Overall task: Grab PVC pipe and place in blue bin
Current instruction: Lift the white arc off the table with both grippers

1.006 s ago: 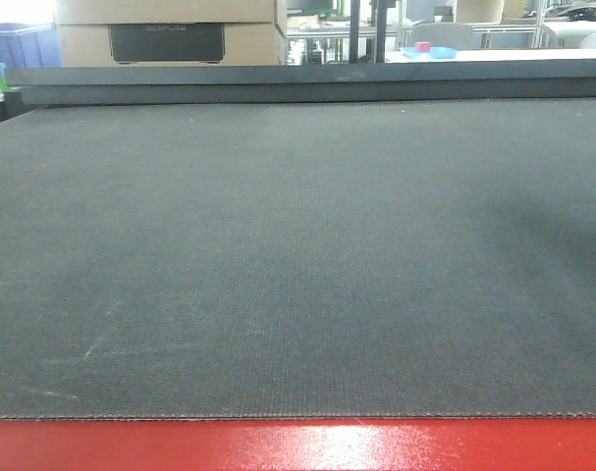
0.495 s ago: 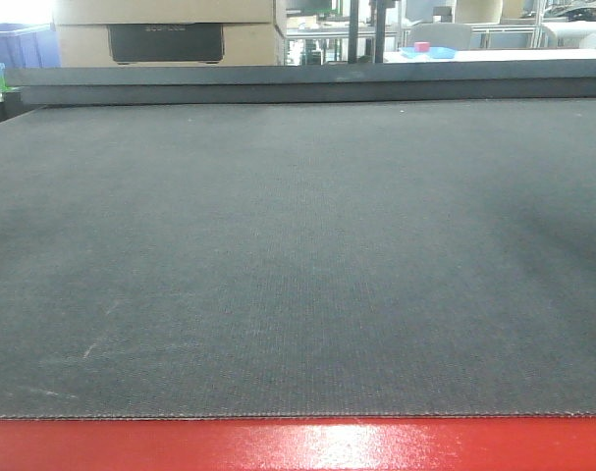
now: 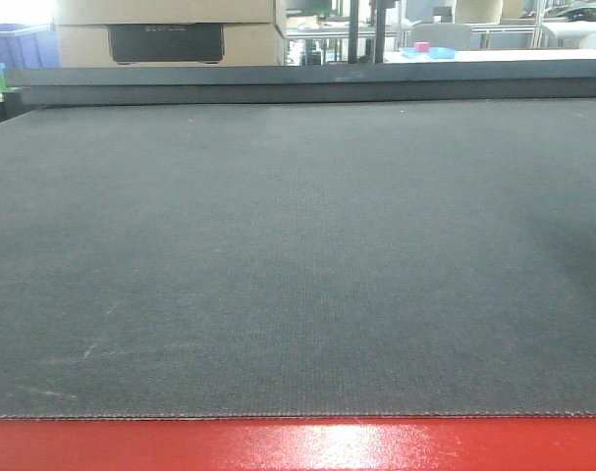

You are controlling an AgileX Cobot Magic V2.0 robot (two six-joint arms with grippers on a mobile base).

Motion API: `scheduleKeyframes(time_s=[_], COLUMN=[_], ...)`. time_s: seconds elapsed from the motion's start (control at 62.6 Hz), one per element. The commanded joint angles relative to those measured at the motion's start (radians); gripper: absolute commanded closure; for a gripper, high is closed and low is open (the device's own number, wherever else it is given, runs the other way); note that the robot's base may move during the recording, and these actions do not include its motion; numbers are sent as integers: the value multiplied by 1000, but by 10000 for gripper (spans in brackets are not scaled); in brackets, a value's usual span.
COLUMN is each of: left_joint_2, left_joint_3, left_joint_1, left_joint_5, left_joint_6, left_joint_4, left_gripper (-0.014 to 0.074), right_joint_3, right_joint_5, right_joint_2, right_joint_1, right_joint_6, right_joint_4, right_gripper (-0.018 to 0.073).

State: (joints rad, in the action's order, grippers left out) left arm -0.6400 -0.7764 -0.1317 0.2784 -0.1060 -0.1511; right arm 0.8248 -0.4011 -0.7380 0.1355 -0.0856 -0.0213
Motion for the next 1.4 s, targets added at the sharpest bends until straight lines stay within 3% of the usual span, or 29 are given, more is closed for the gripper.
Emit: scheduleKeyframes(time_s=[0.0,0.399,1.389], left_joint_2=[27,34,34], left_joint_3=[-2,-2,-2], left_joint_1=[-1,-1,-1], left_joint_5=[-40,-40,-40], left_joint_6=[2,2,2], left_joint_4=[3,3,3], left_gripper=[707,707,707], right_joint_3=[-1,-98,-98], right_joint_5=[11,38,78], right_joint_2=[51,259,265], right_joint_1=[3,3,3], right_joint_6=[9,9,9], right_joint_4=[-14,-23,-23], right_gripper=[727,727,727])
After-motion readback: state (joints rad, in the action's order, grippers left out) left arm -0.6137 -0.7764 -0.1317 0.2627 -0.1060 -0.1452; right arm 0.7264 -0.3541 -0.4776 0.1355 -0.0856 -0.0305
